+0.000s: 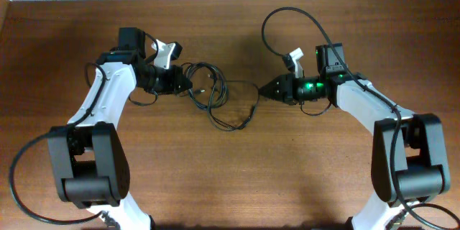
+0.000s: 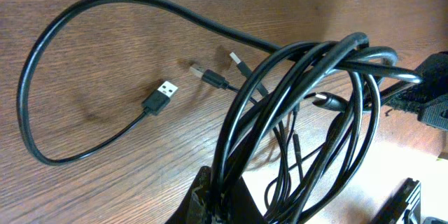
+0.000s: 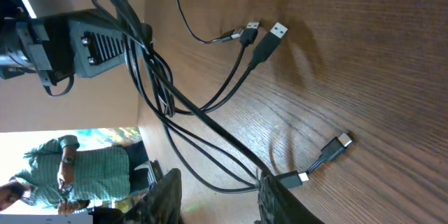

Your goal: Untangle cables

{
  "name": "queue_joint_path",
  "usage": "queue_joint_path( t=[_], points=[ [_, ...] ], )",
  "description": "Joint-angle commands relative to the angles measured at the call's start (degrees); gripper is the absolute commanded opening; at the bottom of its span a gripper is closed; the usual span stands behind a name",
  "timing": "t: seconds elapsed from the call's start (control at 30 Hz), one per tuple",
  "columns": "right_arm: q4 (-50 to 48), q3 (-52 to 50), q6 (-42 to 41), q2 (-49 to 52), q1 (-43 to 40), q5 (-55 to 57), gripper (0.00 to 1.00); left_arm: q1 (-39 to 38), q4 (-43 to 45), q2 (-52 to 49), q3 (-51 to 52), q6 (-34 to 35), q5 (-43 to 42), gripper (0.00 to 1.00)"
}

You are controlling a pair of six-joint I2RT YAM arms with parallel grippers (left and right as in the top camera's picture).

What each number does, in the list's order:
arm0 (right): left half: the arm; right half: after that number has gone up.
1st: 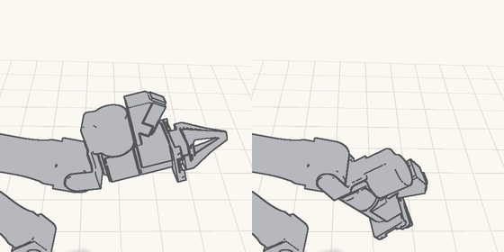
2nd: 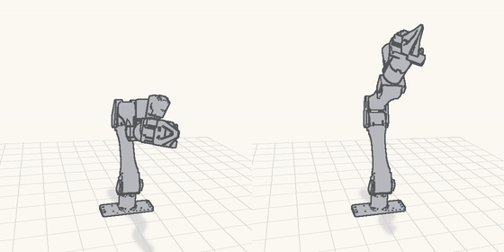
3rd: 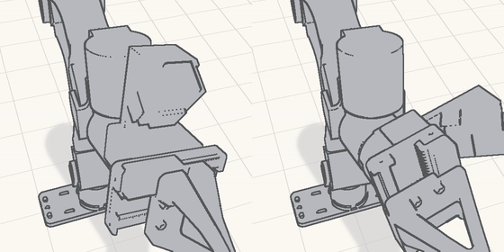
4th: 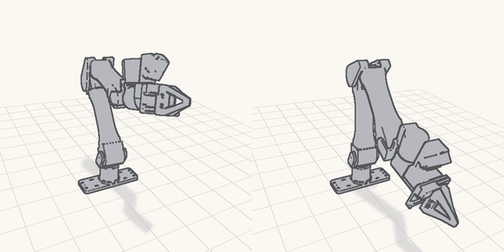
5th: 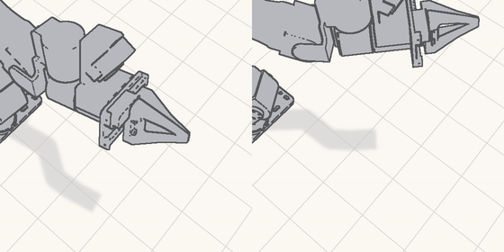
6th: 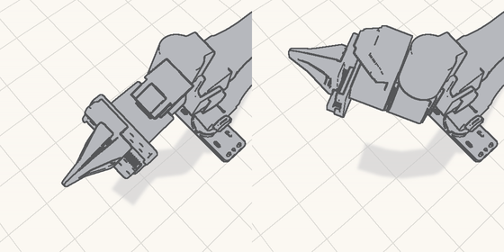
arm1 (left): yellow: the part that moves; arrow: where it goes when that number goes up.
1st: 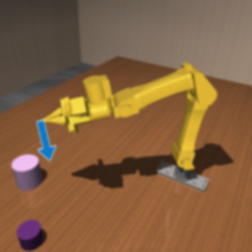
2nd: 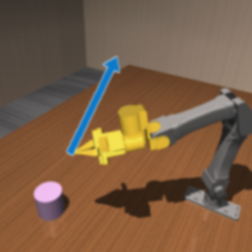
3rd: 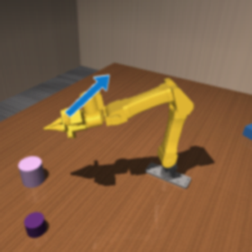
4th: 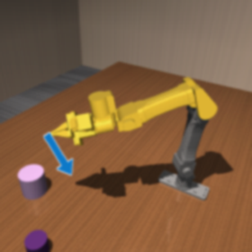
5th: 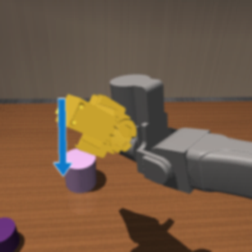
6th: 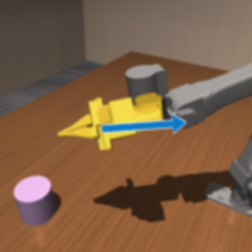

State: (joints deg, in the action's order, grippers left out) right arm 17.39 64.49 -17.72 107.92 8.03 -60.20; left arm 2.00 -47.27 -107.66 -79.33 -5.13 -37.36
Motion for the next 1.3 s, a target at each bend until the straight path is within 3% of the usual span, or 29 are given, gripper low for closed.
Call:
queue_joint_path(
  t=[0.0,0.07,0.2,0.3,0.4,0.57,0.77,0.97,1.07,1.27],
  points=[
    [-0.09,0.26,4.26,-7.54,0.22,-3.67,0.36,-0.48,-0.44,0.74,0.39,-11.21,-13.57,0.0],
    [-0.33,0.35,4.24,-11.63,0.22,-3.87,0.36,-1.16,-1.79,0.74,0.39,-19.43,-20.81,0.0],
    [-0.26,0.35,4.24,-17.57,1.09,-9.51,0.36,-3.1,-1.66,0.74,0.39,-20.33,-21.81,0.0],
    [1.27,0.28,4.24,-17.49,4.92,-9.31,0.44,-4.0,-1.55,0.74,0.39,-20.31,-21.77,0.0],
    [2.1,0.28,3.89,-17.51,9.9,1.46,0.47,-4.0,-1.6,0.74,0.39,-20.28,-21.79,0.0],
    [2.82,0.28,3.76,-17.46,17.35,21.97,0.43,-4.0,-1.6,0.74,0.39,-20.28,-21.79,0.0],
    [2.73,0.28,-1.51,-15.52,20.09,35.08,0.43,-4.0,-1.62,0.74,0.39,-20.28,-21.81,0.0],
    [0.87,0.28,-3.23,-11.78,20.09,34.99,0.43,-4.0,-1.66,0.74,0.39,-20.26,-22.05,0.0],
    [-1.46,0.28,-10.32,-11.43,20.09,32.44,0.43,-4.0,-1.64,0.74,0.39,-20.26,-22.1,0.0],
    [-2.62,0.17,-11.54,-10.95,20.09,30.32,0.43,-4.09,-2.19,0.74,0.39,-20.28,-26.16,0.0]
  ],
)
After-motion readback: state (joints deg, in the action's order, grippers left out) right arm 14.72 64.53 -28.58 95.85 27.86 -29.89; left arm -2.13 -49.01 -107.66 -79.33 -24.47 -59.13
